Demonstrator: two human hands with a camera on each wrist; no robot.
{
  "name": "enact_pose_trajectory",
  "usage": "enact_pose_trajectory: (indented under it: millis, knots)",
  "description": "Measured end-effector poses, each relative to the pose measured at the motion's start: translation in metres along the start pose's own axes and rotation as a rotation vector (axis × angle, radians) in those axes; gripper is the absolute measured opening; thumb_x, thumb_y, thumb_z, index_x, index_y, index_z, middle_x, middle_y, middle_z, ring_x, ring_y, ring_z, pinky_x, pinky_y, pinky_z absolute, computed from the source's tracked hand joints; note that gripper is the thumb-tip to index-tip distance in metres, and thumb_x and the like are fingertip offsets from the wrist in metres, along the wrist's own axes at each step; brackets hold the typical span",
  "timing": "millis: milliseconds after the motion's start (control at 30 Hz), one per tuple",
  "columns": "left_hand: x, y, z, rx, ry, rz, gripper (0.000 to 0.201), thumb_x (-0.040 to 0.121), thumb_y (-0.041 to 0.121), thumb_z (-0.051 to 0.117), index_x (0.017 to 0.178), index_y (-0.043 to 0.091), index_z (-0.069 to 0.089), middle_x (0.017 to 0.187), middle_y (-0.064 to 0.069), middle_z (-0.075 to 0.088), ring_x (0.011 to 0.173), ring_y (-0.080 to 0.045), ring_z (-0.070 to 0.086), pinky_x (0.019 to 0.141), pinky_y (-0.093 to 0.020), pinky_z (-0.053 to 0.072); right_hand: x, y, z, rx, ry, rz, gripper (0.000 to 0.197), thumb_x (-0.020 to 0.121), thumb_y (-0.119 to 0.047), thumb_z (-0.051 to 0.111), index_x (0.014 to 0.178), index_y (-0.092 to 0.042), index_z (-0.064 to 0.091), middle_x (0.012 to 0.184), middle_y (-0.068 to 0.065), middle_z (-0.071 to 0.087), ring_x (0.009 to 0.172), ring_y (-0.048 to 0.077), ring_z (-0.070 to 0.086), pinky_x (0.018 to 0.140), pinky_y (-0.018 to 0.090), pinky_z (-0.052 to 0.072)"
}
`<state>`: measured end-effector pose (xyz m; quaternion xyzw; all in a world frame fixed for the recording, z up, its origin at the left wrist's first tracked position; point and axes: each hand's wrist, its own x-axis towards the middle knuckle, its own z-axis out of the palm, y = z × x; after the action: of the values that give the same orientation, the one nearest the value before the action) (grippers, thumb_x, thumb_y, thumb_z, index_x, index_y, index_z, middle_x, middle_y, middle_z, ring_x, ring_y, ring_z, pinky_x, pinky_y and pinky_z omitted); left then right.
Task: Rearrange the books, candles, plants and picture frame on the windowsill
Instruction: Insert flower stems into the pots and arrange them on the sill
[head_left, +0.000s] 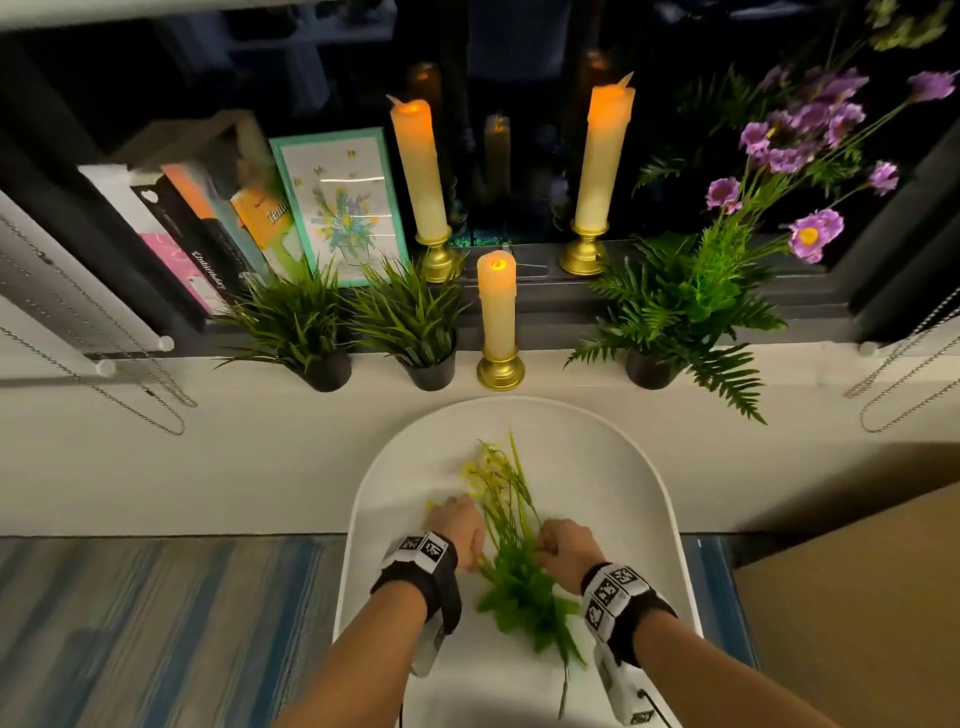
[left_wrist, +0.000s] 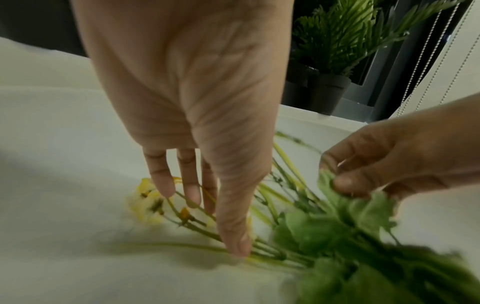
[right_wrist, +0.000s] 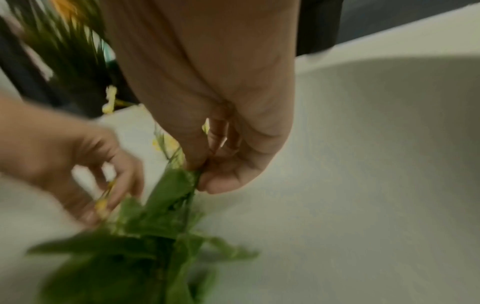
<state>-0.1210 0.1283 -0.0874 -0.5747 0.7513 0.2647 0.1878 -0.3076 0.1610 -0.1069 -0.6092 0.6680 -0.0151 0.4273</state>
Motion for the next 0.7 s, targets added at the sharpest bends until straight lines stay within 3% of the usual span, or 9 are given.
enact_pose_trajectory:
  millis: [167,267,333,433,567,700]
  knots:
    - [-0.016,-0.032,-0.014,-0.113,0.088,-0.002,0.007,0.075,0.020,0.076,0.076,0.018,0.070,0.097,0.001,0.068,0.094,-0.021,0.063,0.084,-0.026,0.046,-0.007,-0.007,-0.040,0.221,0.208,-0.150,0.030,0.090,-0.007,0.054,0.071,-0.029,0.047,0.076,0.005,0.065,0.075,0.028,0.067,0.068,0.035,0.052]
    - [-0.019,-0.044,-0.027,-0.166,0.206,0.046,0.024,0.079,0.018,0.070,0.065,0.027,0.052,0.090,0.004,0.062,0.092,-0.021,0.061,0.085,-0.032,0.044,-0.019,-0.017,-0.059,0.287,0.255,-0.234,0.022,0.097,-0.009,0.043,0.081,-0.024,0.042,0.079,0.007,0.063,0.074,0.025,0.067,0.065,0.035,0.051]
    - [-0.024,-0.045,-0.036,-0.175,0.282,0.105,0.027,0.081,0.018,0.068,0.066,0.027,0.048,0.089,0.004,0.055,0.093,-0.024,0.059,0.082,-0.034,0.042,-0.026,-0.024,-0.063,0.266,0.274,-0.260,0.014,0.099,-0.012,0.039,0.088,-0.020,0.039,0.075,0.007,0.058,0.066,0.024,0.059,0.064,0.035,0.046]
    - [-0.028,-0.042,-0.047,-0.197,0.389,0.171,0.014,0.083,0.025,0.068,0.082,0.014,0.059,0.100,-0.004,0.057,0.095,-0.028,0.057,0.084,-0.039,0.043,-0.038,-0.038,-0.069,0.242,0.316,-0.319,0.010,0.100,-0.015,0.038,0.090,-0.017,0.038,0.070,0.007,0.052,0.060,0.019,0.045,0.061,0.032,0.039]
    - [-0.032,-0.043,-0.055,-0.313,0.331,0.170,0.041,0.078,0.036,0.073,0.107,0.017,0.050,0.114,0.002,0.052,0.097,-0.020,0.056,0.086,-0.036,0.045,-0.054,-0.057,-0.080,0.301,0.321,-0.437,0.010,0.100,-0.014,0.040,0.091,-0.015,0.042,0.076,0.012,0.053,0.066,0.014,0.045,0.065,0.029,0.040]
    - [-0.041,-0.042,-0.060,-0.509,0.247,0.147,0.066,0.076,0.044,0.074,0.127,0.022,0.037,0.116,0.003,0.050,0.092,-0.013,0.057,0.083,-0.027,0.046,-0.068,-0.076,-0.098,0.426,0.411,-0.496,0.009,0.100,-0.006,0.038,0.092,-0.006,0.043,0.066,-0.003,0.039,0.057,0.001,0.036,0.057,0.013,0.033]
